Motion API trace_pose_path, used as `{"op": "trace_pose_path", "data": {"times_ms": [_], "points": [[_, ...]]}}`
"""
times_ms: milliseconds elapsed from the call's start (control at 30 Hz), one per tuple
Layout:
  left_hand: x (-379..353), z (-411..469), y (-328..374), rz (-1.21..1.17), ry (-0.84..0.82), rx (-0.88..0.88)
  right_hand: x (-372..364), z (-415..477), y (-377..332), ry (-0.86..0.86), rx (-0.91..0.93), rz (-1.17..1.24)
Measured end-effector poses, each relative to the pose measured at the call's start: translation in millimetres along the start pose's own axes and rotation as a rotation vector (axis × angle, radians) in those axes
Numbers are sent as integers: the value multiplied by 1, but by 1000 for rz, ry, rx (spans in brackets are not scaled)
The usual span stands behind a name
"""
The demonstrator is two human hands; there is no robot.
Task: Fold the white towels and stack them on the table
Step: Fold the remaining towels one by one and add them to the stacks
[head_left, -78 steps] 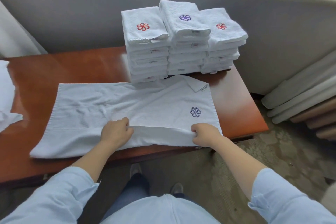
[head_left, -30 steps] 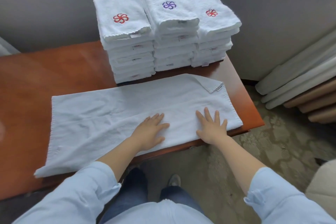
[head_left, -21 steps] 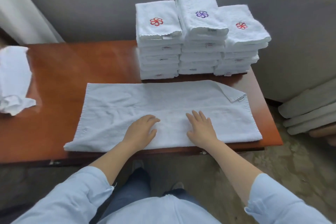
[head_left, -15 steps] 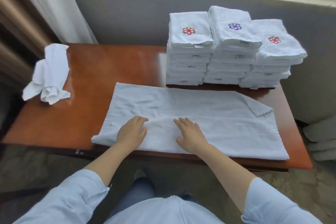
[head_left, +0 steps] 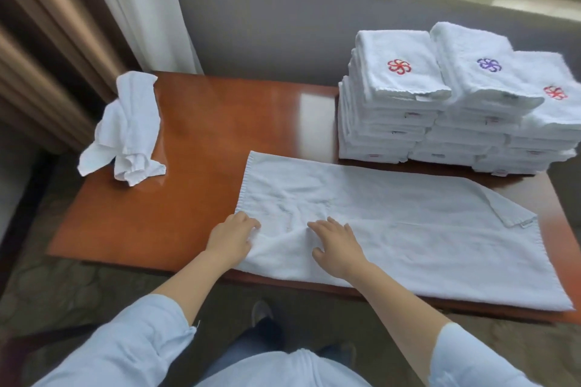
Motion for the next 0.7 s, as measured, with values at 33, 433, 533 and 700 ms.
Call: {"op": "trace_pose_path", "data": {"times_ms": [33, 433, 533, 700], "points": [[0, 3, -1, 9, 8, -1, -3, 1, -1, 5, -11, -9], [27, 33, -35, -317, 285, 166, -7, 13, -10, 210, -169, -84], [27, 40, -33, -196, 349, 75, -9, 13, -9, 187, -205, -93], [15, 41, -16, -84, 70, -255, -16, 14, -6, 103, -220, -97]]}}
Point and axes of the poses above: each hand's wrist, its own z-axis towards the middle knuckle, its own x-axis out of the back of the hand, y = z × x, the point moved 1 cm from there along z, towards the middle knuckle, and after that the axes turned 3 degrees about x, right-handed, at the moved point
